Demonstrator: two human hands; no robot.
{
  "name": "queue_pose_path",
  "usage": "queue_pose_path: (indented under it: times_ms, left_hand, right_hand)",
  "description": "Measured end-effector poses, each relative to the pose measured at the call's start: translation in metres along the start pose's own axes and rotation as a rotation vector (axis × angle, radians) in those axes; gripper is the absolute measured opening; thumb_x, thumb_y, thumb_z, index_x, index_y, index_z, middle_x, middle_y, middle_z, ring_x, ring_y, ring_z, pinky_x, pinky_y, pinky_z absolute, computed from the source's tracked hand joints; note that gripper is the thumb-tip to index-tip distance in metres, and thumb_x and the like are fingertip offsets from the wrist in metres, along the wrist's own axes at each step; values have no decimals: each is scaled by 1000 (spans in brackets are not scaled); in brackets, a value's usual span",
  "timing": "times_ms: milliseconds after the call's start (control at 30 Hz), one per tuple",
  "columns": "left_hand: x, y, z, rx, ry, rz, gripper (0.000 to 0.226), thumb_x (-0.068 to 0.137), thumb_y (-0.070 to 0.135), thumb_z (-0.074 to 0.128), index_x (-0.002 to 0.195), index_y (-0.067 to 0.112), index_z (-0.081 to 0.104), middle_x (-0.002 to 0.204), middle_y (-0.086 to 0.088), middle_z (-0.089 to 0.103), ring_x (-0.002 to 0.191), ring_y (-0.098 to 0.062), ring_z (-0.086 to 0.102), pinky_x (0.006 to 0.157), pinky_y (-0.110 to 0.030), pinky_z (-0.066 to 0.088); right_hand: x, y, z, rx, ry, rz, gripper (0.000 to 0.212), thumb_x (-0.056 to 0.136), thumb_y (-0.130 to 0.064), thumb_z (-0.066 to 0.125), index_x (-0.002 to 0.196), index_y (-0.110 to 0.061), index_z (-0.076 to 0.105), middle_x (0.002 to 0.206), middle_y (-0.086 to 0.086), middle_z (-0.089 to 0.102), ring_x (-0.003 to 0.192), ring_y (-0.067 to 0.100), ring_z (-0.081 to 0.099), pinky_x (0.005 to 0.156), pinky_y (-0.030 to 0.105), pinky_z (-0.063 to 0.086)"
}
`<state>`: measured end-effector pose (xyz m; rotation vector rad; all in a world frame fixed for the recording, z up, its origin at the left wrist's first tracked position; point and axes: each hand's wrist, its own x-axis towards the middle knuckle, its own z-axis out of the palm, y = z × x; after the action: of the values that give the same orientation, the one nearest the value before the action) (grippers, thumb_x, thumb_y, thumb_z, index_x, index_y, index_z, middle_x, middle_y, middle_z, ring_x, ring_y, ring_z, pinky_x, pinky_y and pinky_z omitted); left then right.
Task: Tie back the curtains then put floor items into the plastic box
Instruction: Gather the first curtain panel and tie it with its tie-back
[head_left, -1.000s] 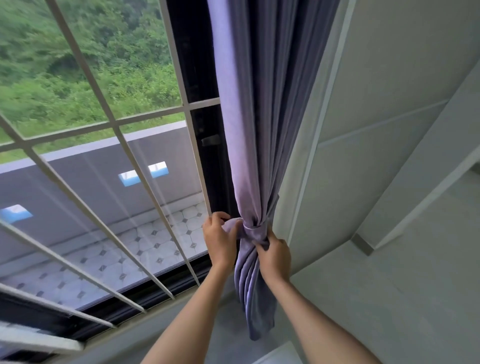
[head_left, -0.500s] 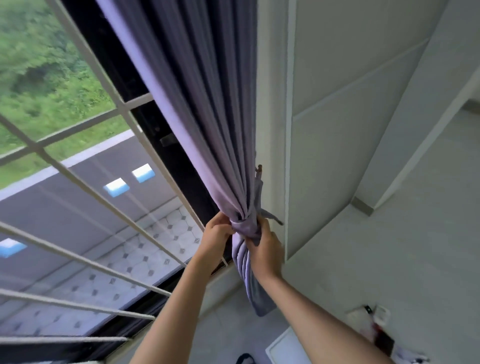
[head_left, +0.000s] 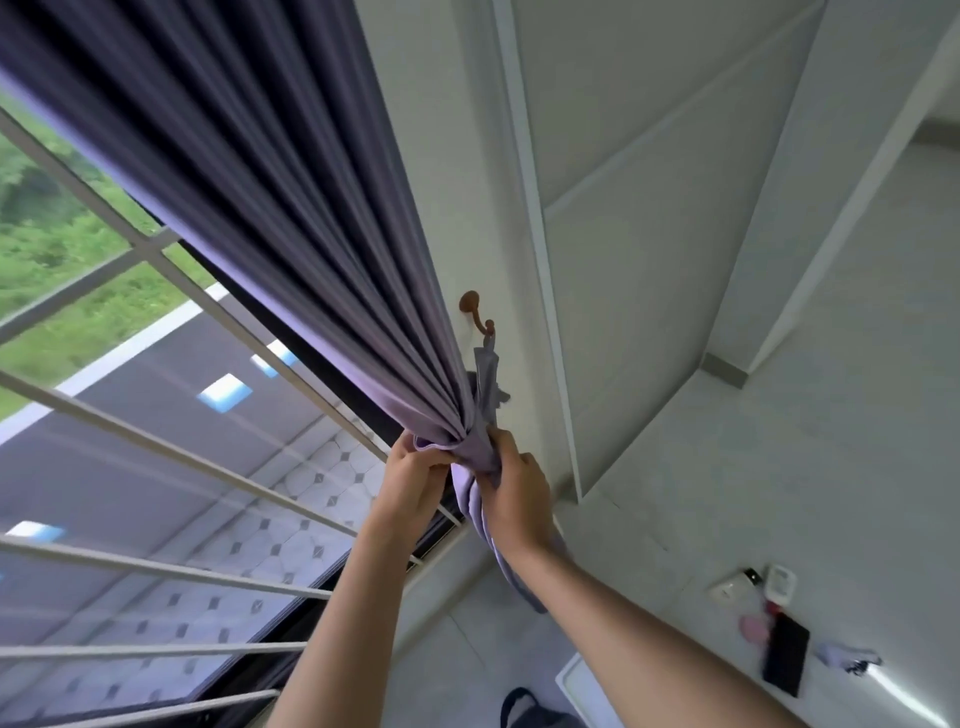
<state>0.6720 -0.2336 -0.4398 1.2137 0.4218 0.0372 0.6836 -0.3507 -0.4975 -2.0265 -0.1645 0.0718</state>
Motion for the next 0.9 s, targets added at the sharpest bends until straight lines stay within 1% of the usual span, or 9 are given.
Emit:
queue_pose_path:
  times_ms: [167,333,433,533,633,700,733,800,900]
  left_hand:
    - [6,3,-6,313,-114,34,48,67,-7,69,114,-8,59,111,-24,67,107,-36,64,94,-46,51]
    - [11,19,3,595,-131,85,31,68,4,78,95,-5,65,92,-26,67,92,-34,67,82,-42,57]
    - [10,21,7,591,-101,115,21,73,-6,75,91,-9,64,89,-30,64,83,-28,67,76,-34,59]
    - [10,15,6,536,-28,135,28,72,-2,78,97,-2,66,95,-21,70,92,-29,69,82,-40,58]
    - [4,13,11,462,37,136,36,71,-4,79,104,5,67,101,-12,72,95,-19,70,78,-27,57]
    - [-1,11,16,453,16,142,33,72,-7,77,102,6,69,100,-12,72,92,-15,70,76,-22,56]
    - [-3,9,18,444,15,150,32,72,-7,76,101,6,70,99,-13,72,91,-16,70,76,-24,56]
    - [-5,8,16,427,26,163,31,72,-7,76,100,4,70,98,-14,72,93,-22,70,80,-31,58]
    - [-7,7,12,426,37,159,31,73,-4,77,101,8,71,98,-12,73,96,-24,69,84,-36,58]
  right_hand:
    - [5,0,-3,-25,-22,-25,28,92,-35,47,113,-19,56,79,5,56,74,19,54,57,19,33]
    - [12,-1,-1,11,-107,-14,18,91,-29,50,103,-19,59,75,3,64,76,23,59,62,31,44]
    - [15,-9,-11,79,-221,64,13,88,-20,49,87,-27,60,73,-1,66,73,19,62,62,26,47]
    - [27,-18,-33,311,-345,238,24,84,-15,47,79,-28,67,74,-8,69,74,12,63,65,20,46]
    - [45,-26,-45,439,-207,340,25,89,-18,48,83,-25,71,87,-9,68,85,15,61,72,26,44]
    - [58,-32,-51,413,-120,292,16,87,-32,53,92,-21,65,85,-7,63,82,16,59,71,26,43]
    - [65,-35,-54,410,-139,255,27,81,-39,56,101,-21,61,84,-6,61,79,16,58,69,26,42]
    - [78,-40,-59,395,-281,184,48,70,-40,57,116,-28,55,83,-4,60,75,15,56,67,26,43]
    - [89,-47,-70,220,-539,111,48,55,-48,51,97,-31,65,90,-4,64,75,14,57,68,24,43]
